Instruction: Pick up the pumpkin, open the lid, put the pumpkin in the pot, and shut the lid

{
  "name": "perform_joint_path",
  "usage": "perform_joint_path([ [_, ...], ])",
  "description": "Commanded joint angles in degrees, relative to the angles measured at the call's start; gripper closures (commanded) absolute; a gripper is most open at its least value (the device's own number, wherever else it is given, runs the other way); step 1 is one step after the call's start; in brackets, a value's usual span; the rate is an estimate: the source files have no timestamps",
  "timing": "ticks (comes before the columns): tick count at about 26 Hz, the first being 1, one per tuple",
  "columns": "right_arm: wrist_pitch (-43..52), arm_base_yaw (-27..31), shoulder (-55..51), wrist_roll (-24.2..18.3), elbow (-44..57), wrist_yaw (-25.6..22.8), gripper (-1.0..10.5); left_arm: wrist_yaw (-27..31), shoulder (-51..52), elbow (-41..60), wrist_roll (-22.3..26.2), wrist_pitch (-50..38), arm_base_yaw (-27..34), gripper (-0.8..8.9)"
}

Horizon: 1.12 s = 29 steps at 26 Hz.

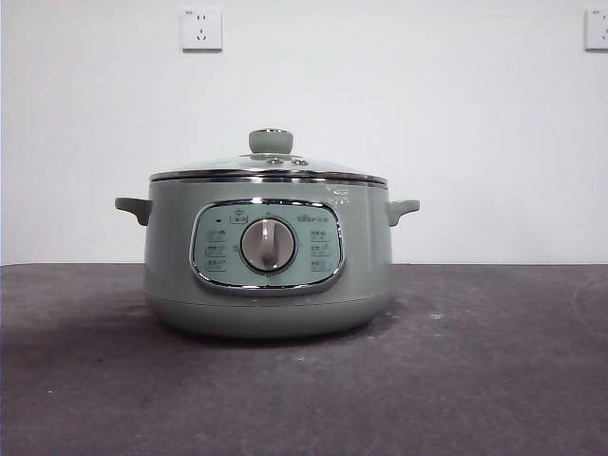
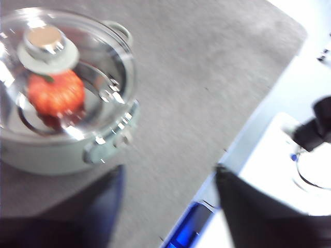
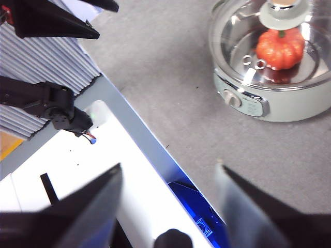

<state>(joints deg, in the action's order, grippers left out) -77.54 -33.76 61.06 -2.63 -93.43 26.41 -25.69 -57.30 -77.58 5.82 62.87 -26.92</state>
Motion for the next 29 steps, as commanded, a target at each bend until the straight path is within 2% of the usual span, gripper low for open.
perform_joint_path([
  [1, -0.92, -0.11, 0.07, -0.90, 0.11, 0.24, 9.6, -0.20, 0.68, 0.24, -0.42, 0.72, -0.13, 8.19],
  [24, -0.92, -0.09, -0.24, -0.44, 0.11, 0.24, 9.5, 0.15, 0.68, 0.26, -0.39, 0.81, -0.11, 8.18],
  [27, -0.92, -0.09, -0.33, -0.44, 0.11, 0.24, 9.5, 1.29, 0.79, 0.26, 3.08, 0.55, -0.09, 8.18],
  [29, -0.92, -0.11, -0.37, -0.44, 0.11, 0.26, 9.5, 5.16, 1.49, 0.28, 5.62, -2.80, 1.31, 8.17],
])
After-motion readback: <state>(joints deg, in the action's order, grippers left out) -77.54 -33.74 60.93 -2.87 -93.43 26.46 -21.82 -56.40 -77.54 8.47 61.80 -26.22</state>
